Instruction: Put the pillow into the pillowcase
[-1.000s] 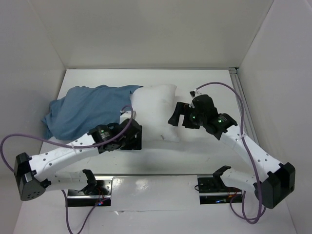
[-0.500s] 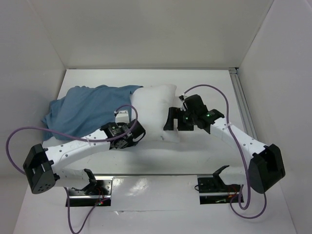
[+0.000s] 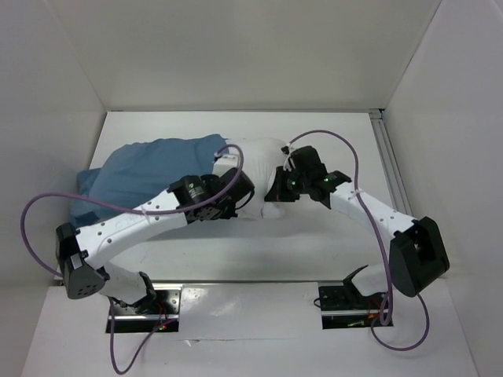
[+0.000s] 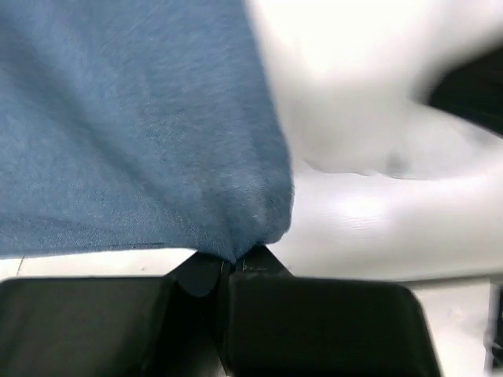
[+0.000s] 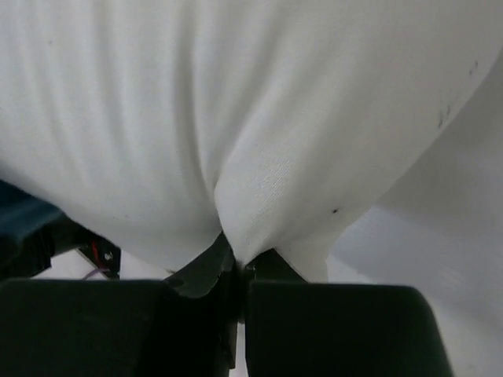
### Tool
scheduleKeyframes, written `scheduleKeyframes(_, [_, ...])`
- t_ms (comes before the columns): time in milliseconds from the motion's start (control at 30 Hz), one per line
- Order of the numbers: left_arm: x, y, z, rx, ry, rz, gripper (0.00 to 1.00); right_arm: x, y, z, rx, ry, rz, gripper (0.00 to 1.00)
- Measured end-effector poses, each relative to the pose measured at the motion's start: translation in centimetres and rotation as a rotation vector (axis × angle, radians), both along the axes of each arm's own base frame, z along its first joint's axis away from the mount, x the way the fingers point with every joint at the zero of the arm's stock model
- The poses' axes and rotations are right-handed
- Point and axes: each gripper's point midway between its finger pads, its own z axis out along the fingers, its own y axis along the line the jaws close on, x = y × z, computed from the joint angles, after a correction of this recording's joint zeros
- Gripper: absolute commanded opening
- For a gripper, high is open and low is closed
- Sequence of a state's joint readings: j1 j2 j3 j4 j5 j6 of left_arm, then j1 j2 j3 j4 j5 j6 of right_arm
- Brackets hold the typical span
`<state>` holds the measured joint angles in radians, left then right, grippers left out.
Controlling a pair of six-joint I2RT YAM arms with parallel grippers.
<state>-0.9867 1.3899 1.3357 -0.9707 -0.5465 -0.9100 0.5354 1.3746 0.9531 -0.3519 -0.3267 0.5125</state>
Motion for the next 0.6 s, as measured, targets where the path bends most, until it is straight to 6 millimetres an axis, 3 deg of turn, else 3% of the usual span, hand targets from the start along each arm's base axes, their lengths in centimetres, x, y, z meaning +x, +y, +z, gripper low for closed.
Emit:
scheduleKeyframes(100, [1.8,-4.5,5.3,-0.045,-0.053,-0.15,0.0,2.3,0.1,1.7,-0.007,-0.04,-0.037,0.0])
scheduleKeyframes(133, [2.5,-5.9,7.5,-0.066,-0.083,-0.189,0.0,3.0,0.0,2.6,-0.011,-0.064,-0.047,0.0])
scheduleKeyframes(167, [3.6,-7.6,11.0,-0.11,-0.141,-0.233,0.0,4.0,-0.3,4.2,-0.011,-0.107,-0.067,0.0])
scheduleKeyframes(233, [3.8,-8.5,15.7,-0.151,-0.212,-0.302,0.0,4.1,-1.1,6.7,-0.01,-0.167,-0.087,0.0])
scheduleKeyframes(333, [2.7,-8.1,21.8,-0.248,-0.312,-0.38,0.0,1.1,-2.8,10.5,0.01,-0.224,-0.087,0.0])
scheduleKeyframes(433, [0.3,-7.3,25.6,-0.345,-0.372,-0.446,0.0,-3.1,-4.5,14.4,0.058,-0.29,-0.07,0.0])
scheduleKeyframes(533, [-1.6,-6.8,27.0,-0.409,-0.369,-0.507,0.0,-7.3,-6.0,16.0,0.074,-0.284,-0.044,0.0])
scheduleKeyframes(600, [-0.9,-6.8,26.5,-0.42,-0.338,-0.511,0.0,-9.2,-6.8,16.7,0.068,-0.26,-0.031,0.0])
